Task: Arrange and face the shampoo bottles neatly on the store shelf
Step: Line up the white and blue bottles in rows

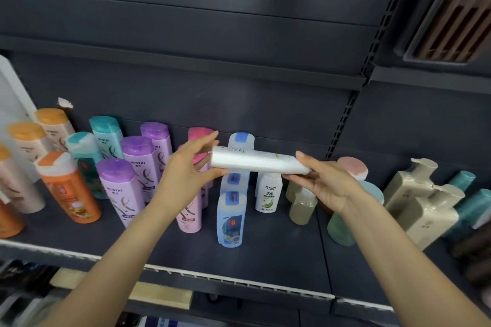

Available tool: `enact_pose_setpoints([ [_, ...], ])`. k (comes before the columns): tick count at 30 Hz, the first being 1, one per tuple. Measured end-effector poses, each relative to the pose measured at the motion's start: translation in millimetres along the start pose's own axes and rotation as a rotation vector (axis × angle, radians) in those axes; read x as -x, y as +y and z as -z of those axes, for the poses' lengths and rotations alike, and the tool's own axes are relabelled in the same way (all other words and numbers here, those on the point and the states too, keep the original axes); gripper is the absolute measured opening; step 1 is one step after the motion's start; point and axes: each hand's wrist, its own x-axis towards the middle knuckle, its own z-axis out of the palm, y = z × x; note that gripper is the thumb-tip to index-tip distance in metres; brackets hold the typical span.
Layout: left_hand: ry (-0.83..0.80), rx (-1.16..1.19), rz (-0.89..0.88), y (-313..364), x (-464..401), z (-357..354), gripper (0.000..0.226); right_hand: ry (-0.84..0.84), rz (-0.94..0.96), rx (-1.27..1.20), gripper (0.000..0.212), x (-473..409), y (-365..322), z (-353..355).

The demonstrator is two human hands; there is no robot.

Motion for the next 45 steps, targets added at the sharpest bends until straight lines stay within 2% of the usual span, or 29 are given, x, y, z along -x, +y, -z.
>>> enact_pose_setpoints([
  [4,-0.008,-0.039,0.044,-2,4,4,0.069,0.024,0.110,-0.078,0.018,1,9,-7],
  [6,-0.018,0.041,0.074,0,8,4,0.070,0.017,0.182,-0.111,0.016,1,13,-10],
  [9,0.005,0.136,0.083,3,16,4,0.070,-0.042,0.256,-0.166,0.024,1,17,-13],
  [14,0.070,0.191,0.062,0,25,0,0.072,-0.164,0.280,-0.234,0.035,3,21,-15],
  [23,0.069,0.212,0.071,1,23,7,0.072,-0.179,0.304,-0.185,0.038,1,19,-19],
  [26,0.042,0.328,0.143,-1,23,6,0.062,-0.214,0.338,-0.180,0.044,3,17,-19],
  [31,-0.036,0.636,0.408,-7,17,-3,0.028,-0.308,0.405,-0.087,0.050,1,17,-15],
  [34,-0.094,0.668,0.543,-13,11,-9,0.029,-0.271,0.448,0.004,0.037,-1,16,-14],
  [37,-0.163,0.616,0.603,-17,2,-19,0.039,-0.208,0.509,0.030,0.029,-2,11,-17],
  [40,-0.183,0.462,0.552,-19,-8,-29,0.031,-0.070,0.573,0.148,0.020,-3,4,-17],
  [42,-0.193,0.201,0.413,-25,-15,-35,0.023,0.042,0.612,0.282,0.015,-7,1,-15],
  [45,-0.239,-0.382,0.078,-47,-24,-38,0.045,0.137,0.681,0.504,0.020,-18,3,-8],
])
